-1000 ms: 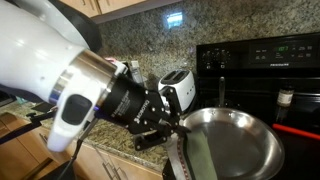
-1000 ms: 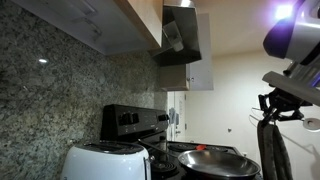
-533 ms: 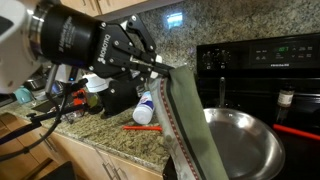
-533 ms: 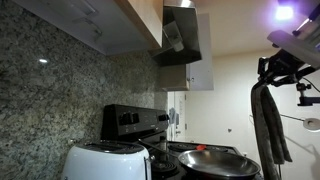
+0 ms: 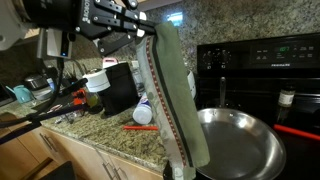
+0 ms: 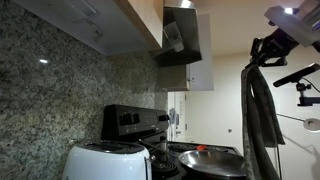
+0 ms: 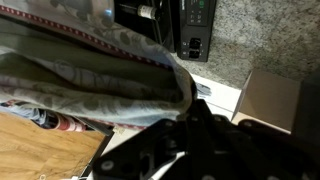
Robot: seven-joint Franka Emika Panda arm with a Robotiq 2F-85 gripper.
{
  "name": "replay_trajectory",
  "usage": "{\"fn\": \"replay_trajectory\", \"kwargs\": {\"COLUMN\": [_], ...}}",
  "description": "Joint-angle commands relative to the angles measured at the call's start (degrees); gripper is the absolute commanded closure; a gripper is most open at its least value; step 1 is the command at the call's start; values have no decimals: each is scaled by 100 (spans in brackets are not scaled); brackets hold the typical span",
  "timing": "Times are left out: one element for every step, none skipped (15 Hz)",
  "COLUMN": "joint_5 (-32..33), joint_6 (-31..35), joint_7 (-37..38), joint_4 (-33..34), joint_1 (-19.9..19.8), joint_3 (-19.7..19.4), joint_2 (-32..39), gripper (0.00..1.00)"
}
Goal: Remove the towel from the oven door handle and use it to wipe the silver pan, place the towel on the countertop
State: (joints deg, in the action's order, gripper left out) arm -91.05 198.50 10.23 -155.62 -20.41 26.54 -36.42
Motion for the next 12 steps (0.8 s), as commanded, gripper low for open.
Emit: {"fn": "replay_trajectory", "kwargs": {"joint_5": [0,0,0,0,0,0,0,0,0,0,35,85], "joint_6": [-3,-4,-4,-4,-5,-5,-5,-5,-5,-6,-136,-68], "joint_7": [0,0,0,0,0,0,0,0,0,0,52,169], "joint_4": [43,65,68,68,68,68,68,68,68,68,60,87], "joint_1": [-22,-35,-40,-43,-45,-48,-50,-52,-55,-58,-31,-83], "joint_3": [-2,-2,-3,-4,-4,-4,-4,-4,-4,-4,-56,-13], "joint_2": [0,1,1,1,1,1,1,1,1,1,-27,-26], "gripper": [96,96,96,96,96,96,96,96,96,99,99,99]}}
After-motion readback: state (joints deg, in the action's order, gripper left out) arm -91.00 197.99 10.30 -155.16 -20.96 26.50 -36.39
